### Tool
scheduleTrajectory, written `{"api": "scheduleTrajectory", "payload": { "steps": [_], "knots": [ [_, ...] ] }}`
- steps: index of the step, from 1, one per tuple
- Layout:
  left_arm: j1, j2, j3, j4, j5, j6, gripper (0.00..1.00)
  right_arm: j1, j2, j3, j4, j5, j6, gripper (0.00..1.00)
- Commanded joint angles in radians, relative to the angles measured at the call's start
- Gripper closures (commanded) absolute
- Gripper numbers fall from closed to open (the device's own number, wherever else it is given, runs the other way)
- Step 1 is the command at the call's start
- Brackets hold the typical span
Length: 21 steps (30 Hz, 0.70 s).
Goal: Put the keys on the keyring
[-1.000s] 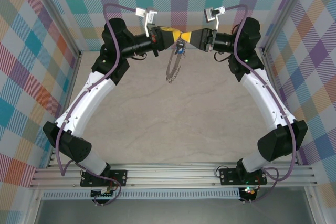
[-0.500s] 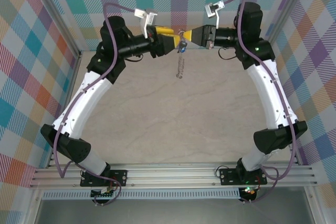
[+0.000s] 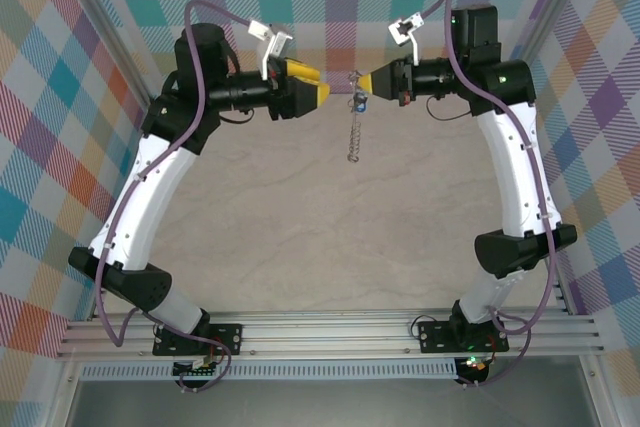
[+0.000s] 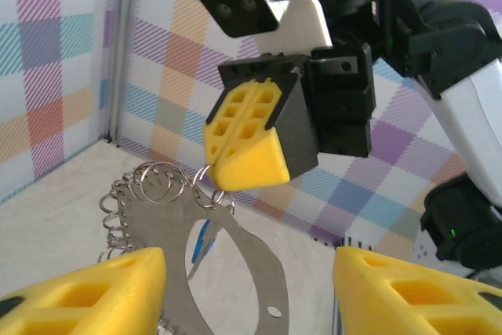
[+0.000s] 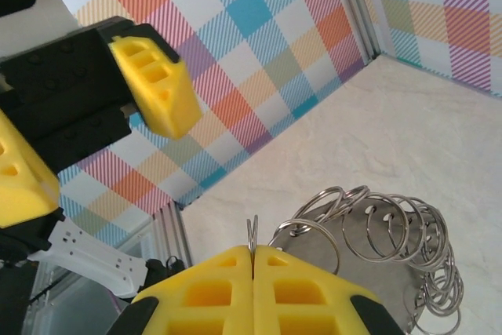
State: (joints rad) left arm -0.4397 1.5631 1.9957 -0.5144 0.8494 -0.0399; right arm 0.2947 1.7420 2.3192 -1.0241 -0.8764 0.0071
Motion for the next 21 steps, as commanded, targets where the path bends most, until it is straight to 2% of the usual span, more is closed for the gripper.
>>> {"api": "scheduleTrajectory", "payload": {
  "steps": [1, 7, 12, 14, 21],
  "knots": [
    [0.014, 0.025, 0.043, -0.061, 0.087, 0.022, 0.5, 0.024, -0.001, 0.054, -0.064, 0.003, -0.083, 1.0],
    [0.013, 0.051, 0.069, -0.074, 0.114, 0.02, 0.59, 0.091, -0.003, 0.095, -0.124, 0.081, -0.142, 1.0],
    [0.014, 0.063, 0.077, -0.068, 0.132, 0.01, 0.65, 0.11, -0.005, 0.105, -0.128, 0.091, -0.139, 1.0],
    [0.014, 0.069, 0.077, -0.065, 0.147, 0.003, 0.72, 0.114, -0.004, 0.106, -0.124, 0.089, -0.136, 1.0],
    [0.013, 0.083, 0.078, -0.058, 0.174, -0.019, 0.73, 0.13, 0.002, 0.106, -0.113, 0.083, -0.125, 1.0]
  ]
}}
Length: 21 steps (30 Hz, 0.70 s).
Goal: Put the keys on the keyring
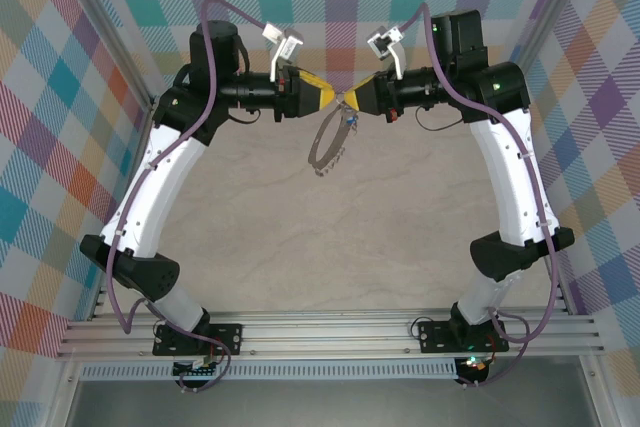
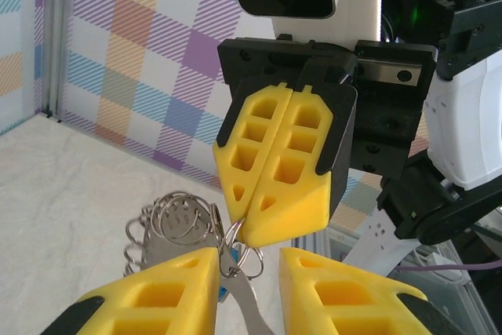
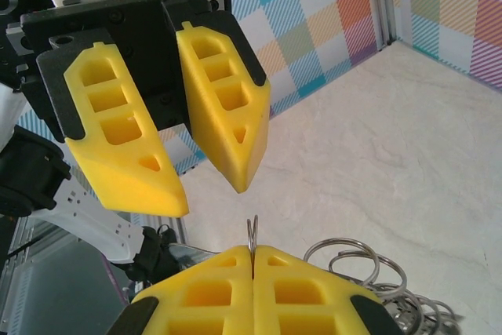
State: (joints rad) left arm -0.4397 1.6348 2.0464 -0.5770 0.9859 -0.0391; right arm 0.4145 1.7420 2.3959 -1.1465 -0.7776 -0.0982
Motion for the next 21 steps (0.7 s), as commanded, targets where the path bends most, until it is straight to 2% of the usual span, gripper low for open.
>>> {"api": "scheduleTrajectory", "payload": {
  "steps": [1, 16, 21],
  "knots": [
    [0.012, 0.014, 0.027, 0.005, 0.04, -0.019, 0.72, 0.012, 0.001, 0.029, 0.012, -0.016, -0.018, 1.0],
    [0.005, 0.041, 0.03, 0.038, 0.06, -0.044, 0.73, 0.017, 0.005, 0.028, 0.052, -0.049, 0.029, 1.0],
    [-0.001, 0.043, 0.032, 0.044, 0.07, -0.047, 0.76, 0.018, 0.011, 0.029, 0.058, -0.054, 0.034, 1.0]
  ]
}}
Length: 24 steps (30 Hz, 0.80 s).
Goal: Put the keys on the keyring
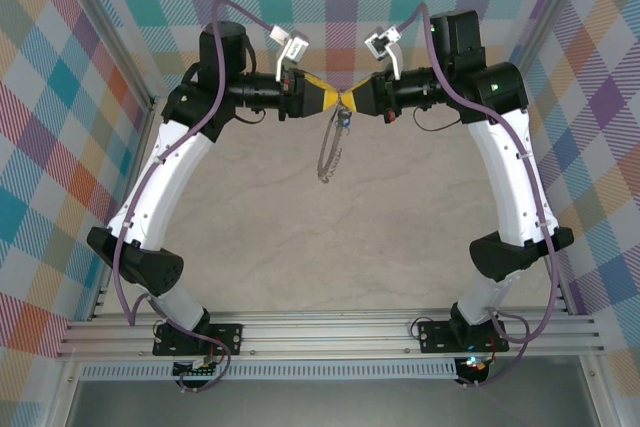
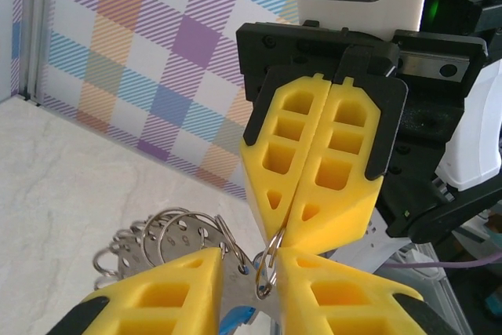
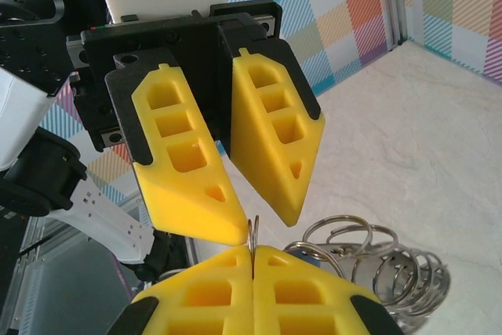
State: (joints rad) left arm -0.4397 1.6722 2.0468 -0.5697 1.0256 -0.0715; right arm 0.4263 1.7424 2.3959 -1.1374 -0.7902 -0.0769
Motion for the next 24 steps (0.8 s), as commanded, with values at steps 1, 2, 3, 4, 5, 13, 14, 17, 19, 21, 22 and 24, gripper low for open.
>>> {"api": "scheduleTrajectory", "payload": {
  "steps": [1, 2, 3, 4, 5, 13, 14, 17, 19, 21, 22, 24],
  "knots": [
    [-0.003, 0.007, 0.033, 0.039, 0.034, -0.016, 0.78, 0.008, 0.011, 0.028, 0.05, -0.044, 0.015, 1.0],
    [-0.005, 0.008, 0.033, 0.039, 0.038, -0.017, 0.81, 0.009, 0.013, 0.027, 0.051, -0.043, 0.015, 1.0],
    [-0.006, 0.008, 0.033, 0.039, 0.041, -0.018, 0.83, 0.008, 0.015, 0.027, 0.052, -0.044, 0.015, 1.0],
    [-0.009, 0.009, 0.033, 0.039, 0.044, -0.017, 0.84, 0.008, 0.015, 0.027, 0.054, -0.043, 0.015, 1.0],
    [-0.011, 0.008, 0.033, 0.039, 0.049, -0.017, 0.85, 0.008, 0.017, 0.025, 0.055, -0.043, 0.016, 1.0],
    [-0.041, 0.02, 0.034, 0.033, 0.071, -0.016, 0.89, 0.008, 0.024, 0.024, 0.071, -0.044, 0.027, 1.0],
    [-0.044, 0.02, 0.033, 0.031, 0.068, -0.014, 0.93, 0.008, 0.024, 0.023, 0.074, -0.044, 0.029, 1.0],
    [-0.047, 0.018, 0.03, 0.033, 0.055, -0.012, 1.0, 0.008, 0.025, 0.021, 0.079, -0.04, 0.03, 1.0],
    [-0.05, 0.014, 0.026, 0.04, 0.036, -0.01, 1.0, 0.008, 0.023, 0.02, 0.084, -0.038, 0.035, 1.0],
    [-0.05, 0.006, 0.016, 0.057, -0.01, -0.014, 1.0, 0.008, 0.017, 0.009, 0.1, -0.031, 0.046, 1.0],
    [-0.049, -0.001, 0.003, 0.073, -0.032, -0.018, 1.0, 0.006, 0.011, 0.0, 0.111, -0.025, 0.052, 0.92],
    [-0.049, -0.027, -0.04, 0.143, -0.089, -0.041, 1.0, 0.0, -0.013, -0.029, 0.146, -0.014, 0.071, 0.73]
  ]
}}
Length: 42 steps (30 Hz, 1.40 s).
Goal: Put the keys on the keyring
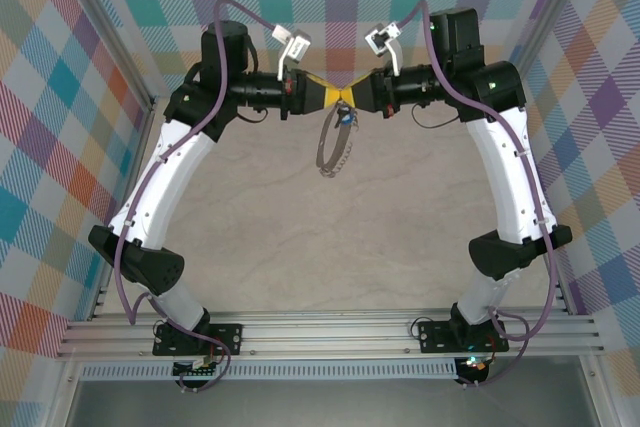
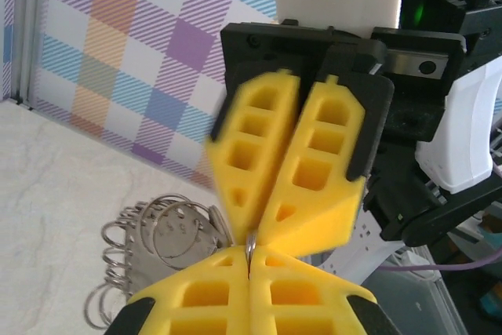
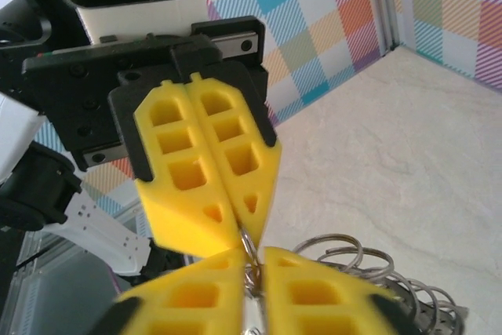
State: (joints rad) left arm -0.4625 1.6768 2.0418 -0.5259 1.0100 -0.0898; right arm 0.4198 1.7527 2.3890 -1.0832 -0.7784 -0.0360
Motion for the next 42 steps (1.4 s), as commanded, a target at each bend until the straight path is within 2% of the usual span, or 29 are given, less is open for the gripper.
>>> {"api": "scheduleTrajectory", "payload": {
  "steps": [1, 3, 9, 16, 30, 42],
  "knots": [
    [-0.027, -0.045, -0.056, 0.136, -0.096, -0.038, 1.0, -0.001, -0.038, -0.044, 0.115, -0.028, 0.04, 0.7],
    [-0.027, -0.071, -0.096, 0.219, -0.136, -0.071, 1.0, -0.024, -0.085, -0.119, 0.201, -0.047, 0.086, 0.62],
    [-0.027, -0.098, -0.136, 0.357, -0.186, -0.126, 1.0, -0.12, -0.255, -0.443, 0.562, -0.108, 0.309, 0.56],
    [-0.026, -0.089, -0.123, 0.405, -0.173, -0.156, 1.0, -0.157, -0.324, -0.634, 0.736, -0.087, 0.415, 0.52],
    [-0.027, -0.069, -0.096, 0.436, -0.136, -0.194, 1.0, -0.157, -0.28, -0.662, 0.914, -0.216, 0.555, 0.46],
    [-0.028, -0.056, -0.083, 0.46, -0.119, -0.223, 1.0, -0.127, -0.22, -0.627, 0.958, -0.232, 0.589, 0.46]
  ]
}}
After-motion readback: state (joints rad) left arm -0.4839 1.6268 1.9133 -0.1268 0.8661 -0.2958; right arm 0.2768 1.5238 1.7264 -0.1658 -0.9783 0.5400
